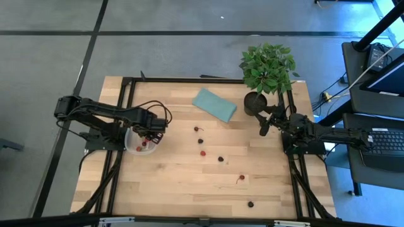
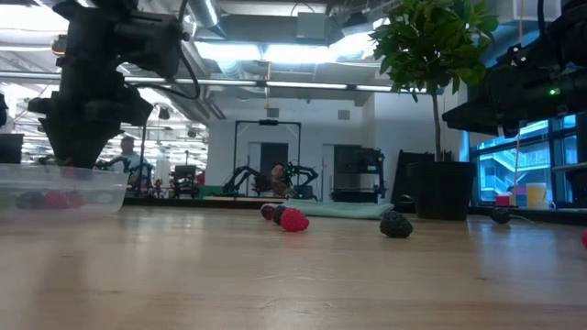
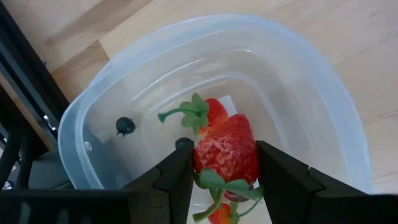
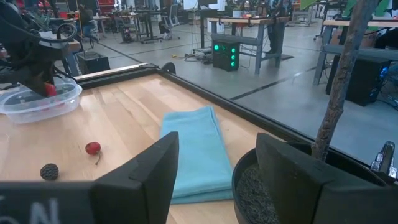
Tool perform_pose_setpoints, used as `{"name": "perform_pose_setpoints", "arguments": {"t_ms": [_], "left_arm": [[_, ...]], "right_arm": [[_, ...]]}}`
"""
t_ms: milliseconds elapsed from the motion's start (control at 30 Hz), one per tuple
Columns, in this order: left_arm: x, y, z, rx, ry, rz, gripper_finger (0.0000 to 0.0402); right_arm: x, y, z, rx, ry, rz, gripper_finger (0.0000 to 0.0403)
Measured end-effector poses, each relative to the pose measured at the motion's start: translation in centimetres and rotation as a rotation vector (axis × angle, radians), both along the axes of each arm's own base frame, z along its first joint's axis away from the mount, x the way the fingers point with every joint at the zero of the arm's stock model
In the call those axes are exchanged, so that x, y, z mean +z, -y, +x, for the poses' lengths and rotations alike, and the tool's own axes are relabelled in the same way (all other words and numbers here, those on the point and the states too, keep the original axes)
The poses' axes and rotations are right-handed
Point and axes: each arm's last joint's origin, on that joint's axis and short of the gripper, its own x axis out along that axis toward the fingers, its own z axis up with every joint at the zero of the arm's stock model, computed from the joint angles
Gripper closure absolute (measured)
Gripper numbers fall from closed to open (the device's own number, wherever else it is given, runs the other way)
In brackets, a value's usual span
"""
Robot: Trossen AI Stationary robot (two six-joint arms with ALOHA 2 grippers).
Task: Pick and placing Produce into tupperware
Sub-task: Put the red strawberry into the transparent bin, then put the top red cherry into the transparent bin
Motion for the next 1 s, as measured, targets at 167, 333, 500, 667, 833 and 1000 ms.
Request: {"name": "perform_pose_setpoints", "arguments": {"t_ms": [167,333,500,667,833,1000], "left_arm": [[0.0,0.0,0.0,-0.003,-0.001,-0.002,0.0248],[0.0,0.0,0.0,-0.044,-0.005,-0.007,0.0244],[0.0,0.0,0.0,-0.050,-0.006,-0.013,0.0198],[0.0,0.0,0.0,-0.079,-0.009,-0.019,0.0138],[1.5,0.0,1.0,-0.108,0.044,-0.028,0.0119],[4.5,-0.3,3.1,-0.248,0.189,0.037,0.0118]], "right_arm": [[0.0,0.0,0.0,0.000,-0.004,-0.006,0.0186],[0.0,0.0,0.0,0.003,-0.023,-0.039,0.0186],[0.2,0.0,0.0,0.004,-0.021,-0.070,0.0186],[0.3,0.0,0.0,0.005,-0.025,-0.091,0.0186],[0.4,0.0,0.0,0.004,-0.017,-0.092,0.0186],[0.4,0.0,0.0,0.004,-0.017,-0.092,0.0186]]}}
